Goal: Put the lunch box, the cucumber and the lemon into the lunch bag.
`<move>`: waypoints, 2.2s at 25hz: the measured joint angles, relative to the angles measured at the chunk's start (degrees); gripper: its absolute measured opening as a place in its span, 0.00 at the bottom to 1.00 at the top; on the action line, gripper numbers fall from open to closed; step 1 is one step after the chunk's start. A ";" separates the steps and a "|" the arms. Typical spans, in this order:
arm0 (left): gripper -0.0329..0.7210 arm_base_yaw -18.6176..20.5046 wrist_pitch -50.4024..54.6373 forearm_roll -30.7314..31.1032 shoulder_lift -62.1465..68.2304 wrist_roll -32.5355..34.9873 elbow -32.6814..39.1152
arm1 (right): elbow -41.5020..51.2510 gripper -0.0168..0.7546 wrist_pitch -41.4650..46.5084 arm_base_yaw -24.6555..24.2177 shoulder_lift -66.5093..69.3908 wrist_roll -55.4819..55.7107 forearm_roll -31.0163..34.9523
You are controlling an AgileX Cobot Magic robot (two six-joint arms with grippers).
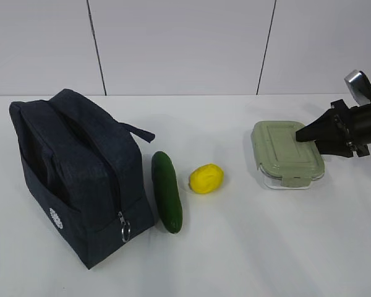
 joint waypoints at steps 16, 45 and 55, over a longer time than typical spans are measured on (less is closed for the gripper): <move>0.64 -0.09 -19.23 -10.31 20.88 0.00 0.00 | 0.00 0.53 0.00 0.72 -0.13 1.62 0.90; 0.63 -0.61 -30.19 -62.22 72.06 11.08 -9.75 | -3.93 0.53 0.59 9.28 -4.25 8.27 0.90; 0.44 -2.05 -27.99 -62.56 80.90 11.21 -11.90 | -3.93 0.53 0.59 9.32 -4.25 8.27 0.90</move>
